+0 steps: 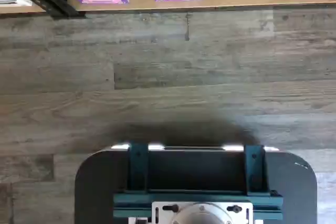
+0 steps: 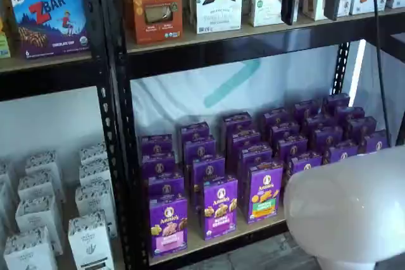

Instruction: Pick up the purple box with a pink patch in the middle, on the bottom shelf, the first box from the left

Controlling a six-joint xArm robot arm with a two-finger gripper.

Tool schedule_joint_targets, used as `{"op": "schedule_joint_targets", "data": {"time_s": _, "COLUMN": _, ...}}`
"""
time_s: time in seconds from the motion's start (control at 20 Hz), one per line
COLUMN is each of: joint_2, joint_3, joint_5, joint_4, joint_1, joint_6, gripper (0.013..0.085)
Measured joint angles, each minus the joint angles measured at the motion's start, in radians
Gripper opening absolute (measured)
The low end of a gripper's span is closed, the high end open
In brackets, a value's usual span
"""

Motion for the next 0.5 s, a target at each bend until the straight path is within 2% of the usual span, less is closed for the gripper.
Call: {"op": "schedule_joint_targets", "data": {"time_s": 0.5, "joint_2": -0.018, "joint_3": 0.032, "joint_5": -0.045, "joint_4": 0.01, "joint_1": -0.006, "joint_6": -0.003, "gripper": 0.085}}
